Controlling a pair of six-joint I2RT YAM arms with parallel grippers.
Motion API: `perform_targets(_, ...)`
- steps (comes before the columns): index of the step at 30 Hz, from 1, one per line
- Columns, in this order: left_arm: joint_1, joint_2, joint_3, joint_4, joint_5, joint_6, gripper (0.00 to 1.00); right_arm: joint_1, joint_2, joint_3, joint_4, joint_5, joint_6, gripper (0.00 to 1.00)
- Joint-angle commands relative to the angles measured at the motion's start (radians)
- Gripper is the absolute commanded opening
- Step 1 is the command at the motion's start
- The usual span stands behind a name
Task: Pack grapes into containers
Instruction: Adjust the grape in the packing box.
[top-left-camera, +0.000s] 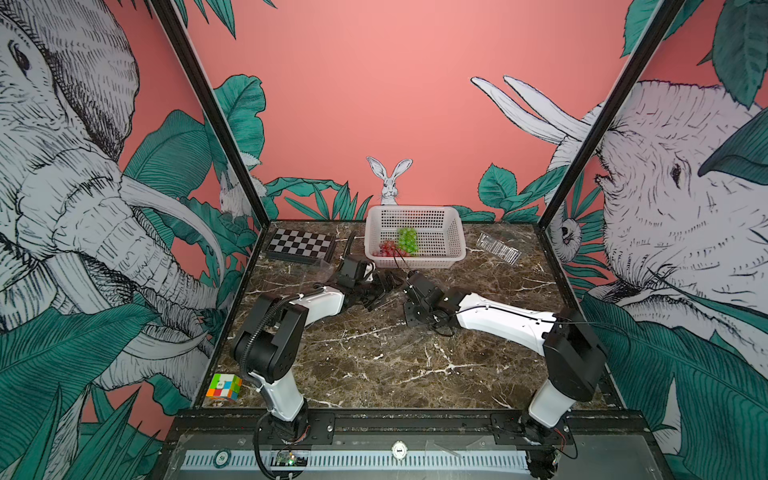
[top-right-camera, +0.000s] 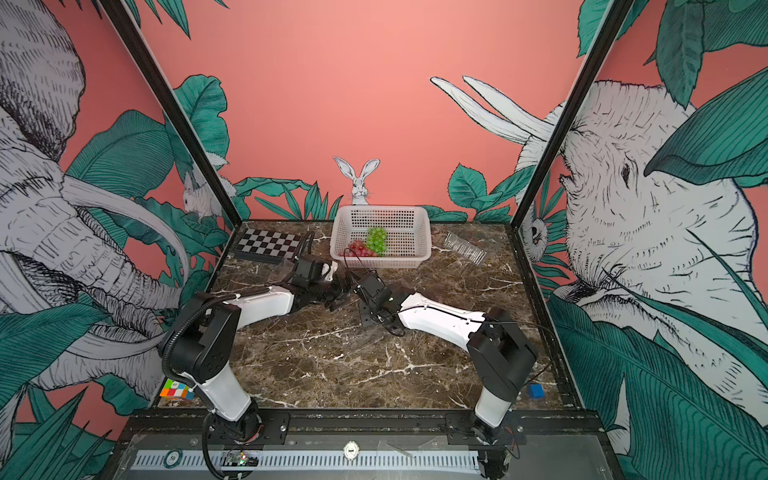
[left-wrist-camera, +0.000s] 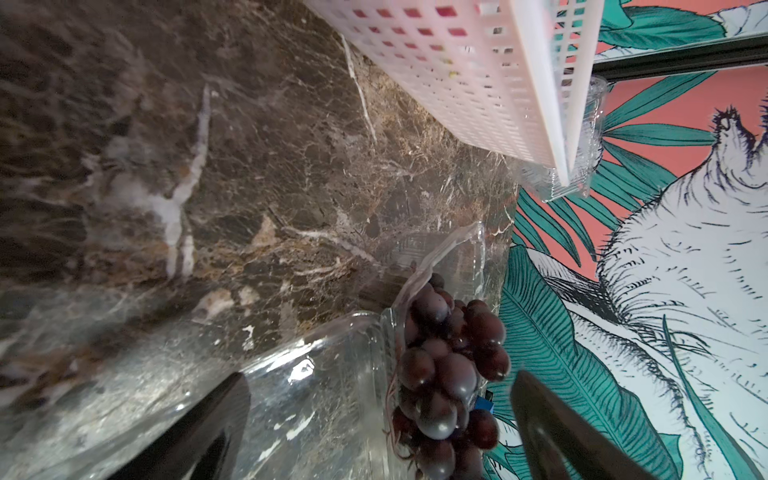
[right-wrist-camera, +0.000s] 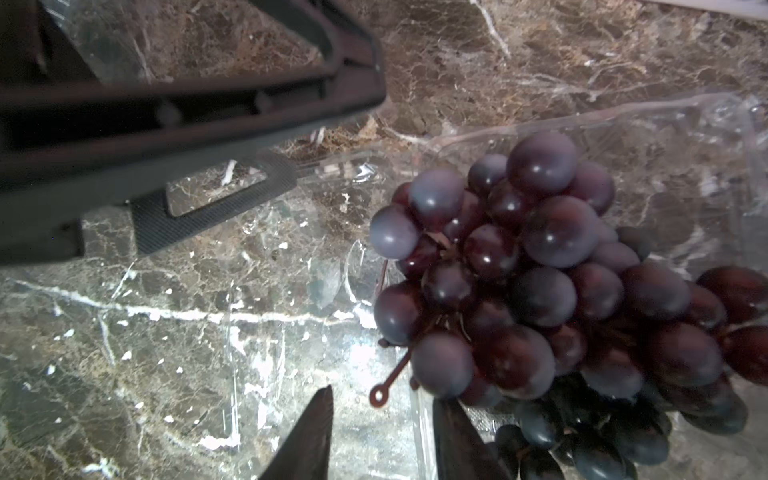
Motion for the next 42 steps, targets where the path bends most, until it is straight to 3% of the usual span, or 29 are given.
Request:
perform_targets(1,0.004,0.000,-0.021,0.015,0.003,-0.002,0.99,0.007,0.014,0.026,0.006,0.044,0.010,0.39)
perform_targets(21,0.009,0.005,-0.028,0.022,0.009,0.001,1.00,-0.007,-0.016,0.015,-0.049,0.124,-0.013,0.00)
perform_targets(42,0.022,0.026,-0.016,0.006,0.003,0.018,1.00,-0.155,-0.214,-0.217,-0.020,0.057,-0.051,0.00)
